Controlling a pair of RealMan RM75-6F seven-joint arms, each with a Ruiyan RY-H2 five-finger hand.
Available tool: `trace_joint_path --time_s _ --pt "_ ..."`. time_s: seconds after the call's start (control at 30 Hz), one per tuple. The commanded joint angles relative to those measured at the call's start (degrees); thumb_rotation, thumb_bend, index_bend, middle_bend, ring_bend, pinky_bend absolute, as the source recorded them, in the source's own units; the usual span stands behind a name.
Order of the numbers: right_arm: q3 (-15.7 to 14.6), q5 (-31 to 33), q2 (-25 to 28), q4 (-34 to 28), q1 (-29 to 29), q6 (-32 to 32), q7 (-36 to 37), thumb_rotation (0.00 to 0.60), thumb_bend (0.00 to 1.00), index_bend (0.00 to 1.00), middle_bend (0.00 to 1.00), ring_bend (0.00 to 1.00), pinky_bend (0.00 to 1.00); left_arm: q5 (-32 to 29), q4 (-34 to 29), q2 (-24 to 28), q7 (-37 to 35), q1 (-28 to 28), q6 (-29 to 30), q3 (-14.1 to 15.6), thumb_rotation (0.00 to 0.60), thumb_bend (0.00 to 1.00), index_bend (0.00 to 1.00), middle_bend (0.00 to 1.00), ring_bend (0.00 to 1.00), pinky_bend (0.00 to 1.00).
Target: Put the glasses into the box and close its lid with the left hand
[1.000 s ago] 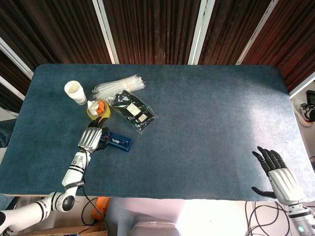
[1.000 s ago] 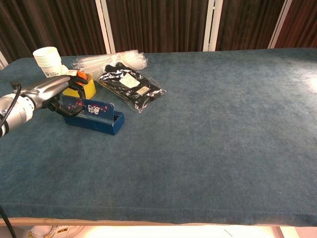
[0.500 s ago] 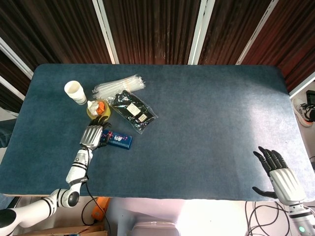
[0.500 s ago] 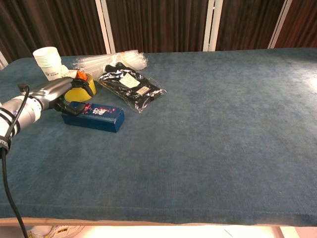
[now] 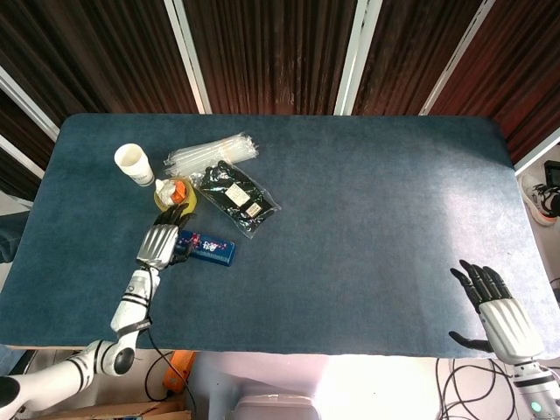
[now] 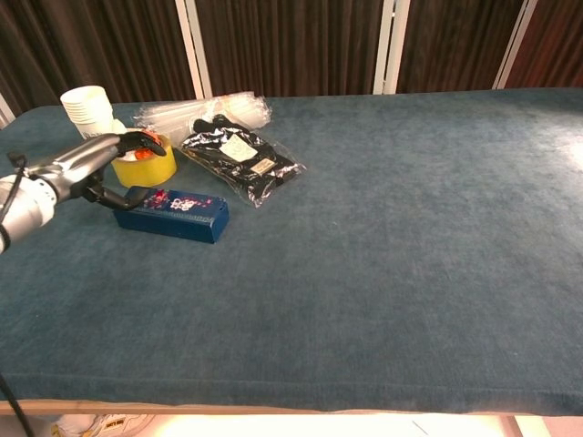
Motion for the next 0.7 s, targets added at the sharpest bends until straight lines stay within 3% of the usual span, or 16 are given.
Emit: trace_joint_path --time_s 0.03,0.1,0.23,0.4,0.7 --pt "0.1 0.2 -0.1 0.0 0.0 -0.1 -0.4 0.6 0.12 0.0 0.0 0.0 0.0 11.4 -13.6 11.3 -4.3 8.7 11.9 8.4 0.6 0.42 0.18 0.02 0.0 0.11" --pt "0.1 0.3 -0.4 -0.1 -0.1 -0.2 -1.3 0.6 0.12 0.0 0.0 0.0 0.0 16.4 -16.4 15.6 -6.6 12.5 17.1 12.8 0.6 0.42 0.17 0.01 0.0 0.1" --pt "0.0 0.2 -1.1 -0.6 -0.3 0.0 -3.4 0.6 0.12 0.0 0.0 0.0 0.0 20.5 -18.3 20.8 -6.3 19.8 25.9 17.9 0.6 0.42 0.15 0.0 0.0 0.09" --pt "-0.1 0.0 -1.7 -1.1 -0.4 0.1 -4.9 0.6 0.12 0.0 0.0 0.0 0.0 22.0 -14.6 20.0 -10.6 24.2 32.1 18.2 0.6 0.42 0.15 0.0 0.0 0.08" --pt "0.2 1.1 -2.3 -0.9 -0.8 -0.1 -7.3 0.6 0.12 0.0 0.0 0.0 0.0 23.2 -12.5 20.5 -13.7 23.6 28.9 17.8 0.6 0.42 0.15 0.0 0.0 0.07"
